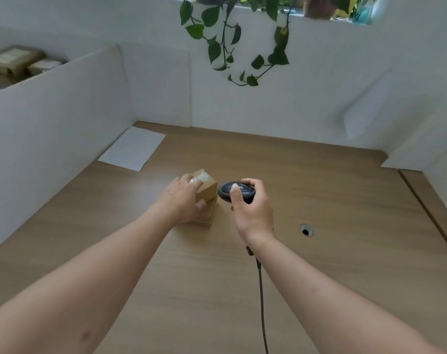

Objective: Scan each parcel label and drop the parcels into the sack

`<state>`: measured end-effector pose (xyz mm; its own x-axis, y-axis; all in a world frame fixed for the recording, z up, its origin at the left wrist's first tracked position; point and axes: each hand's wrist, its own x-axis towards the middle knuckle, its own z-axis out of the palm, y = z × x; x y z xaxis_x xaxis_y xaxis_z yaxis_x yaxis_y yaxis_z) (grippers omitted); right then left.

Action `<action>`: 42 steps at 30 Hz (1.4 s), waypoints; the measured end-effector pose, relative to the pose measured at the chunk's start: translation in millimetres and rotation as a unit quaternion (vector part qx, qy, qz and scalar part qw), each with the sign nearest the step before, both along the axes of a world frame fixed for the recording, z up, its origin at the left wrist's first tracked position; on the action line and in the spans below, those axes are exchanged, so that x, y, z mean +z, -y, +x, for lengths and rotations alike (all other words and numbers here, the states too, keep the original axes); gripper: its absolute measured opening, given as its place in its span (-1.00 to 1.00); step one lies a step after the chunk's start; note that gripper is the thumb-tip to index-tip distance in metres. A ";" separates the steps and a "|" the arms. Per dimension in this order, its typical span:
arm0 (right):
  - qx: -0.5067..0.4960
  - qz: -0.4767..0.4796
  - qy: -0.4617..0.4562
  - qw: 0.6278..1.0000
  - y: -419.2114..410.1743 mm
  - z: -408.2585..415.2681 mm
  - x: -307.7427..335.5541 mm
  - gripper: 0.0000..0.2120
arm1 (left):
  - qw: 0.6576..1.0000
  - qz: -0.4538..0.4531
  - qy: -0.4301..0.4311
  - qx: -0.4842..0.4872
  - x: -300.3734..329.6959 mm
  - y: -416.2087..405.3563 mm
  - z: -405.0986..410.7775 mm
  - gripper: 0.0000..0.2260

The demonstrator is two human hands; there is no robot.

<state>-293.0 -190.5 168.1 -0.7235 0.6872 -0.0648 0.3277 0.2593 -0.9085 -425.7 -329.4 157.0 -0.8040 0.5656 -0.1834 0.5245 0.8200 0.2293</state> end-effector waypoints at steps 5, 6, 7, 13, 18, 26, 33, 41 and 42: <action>-0.014 -0.012 0.034 0.999 -12.4 -41.0 -35.2 -0.76 | 0.999 -0.017 0.033 0.011 -37.7 -17.4 -50.3 -0.40; -0.015 -0.015 0.041 0.999 -14.1 -45.6 -41.4 -0.76 | 0.999 -0.024 0.039 0.017 -44.8 -20.3 -57.8 -0.37; -0.015 -0.019 0.046 0.999 -16.0 -49.6 -47.7 -0.75 | 0.998 -0.031 0.043 0.026 -52.1 -22.8 -64.3 -0.35; -0.016 -0.026 0.067 0.997 -21.3 -52.8 -73.8 -0.76 | 0.995 -0.039 0.060 0.065 -82.5 -26.0 -76.1 -0.35; -0.016 -0.032 0.062 0.997 -16.1 -39.1 -74.7 -0.64 | 0.995 -0.007 0.060 0.079 -80.9 -25.5 -62.3 -0.36; -0.019 -0.041 0.042 0.998 -15.6 21.5 -59.0 -0.49 | 0.997 -0.003 0.042 0.062 -57.0 -25.3 4.3 -0.38; -0.018 -0.043 0.012 0.999 -28.5 102.4 -34.6 -0.50 | 0.997 0.007 0.029 0.067 -29.8 -37.0 95.2 -0.37; 0.002 -0.039 -0.007 0.999 -65.0 240.1 -24.5 -0.47 | 0.996 0.009 0.007 0.083 -11.1 -72.1 239.9 -0.35; 0.005 -0.037 -0.008 0.999 -70.0 257.4 -25.7 -0.47 | 0.996 0.012 0.005 0.086 -12.1 -76.9 258.9 -0.35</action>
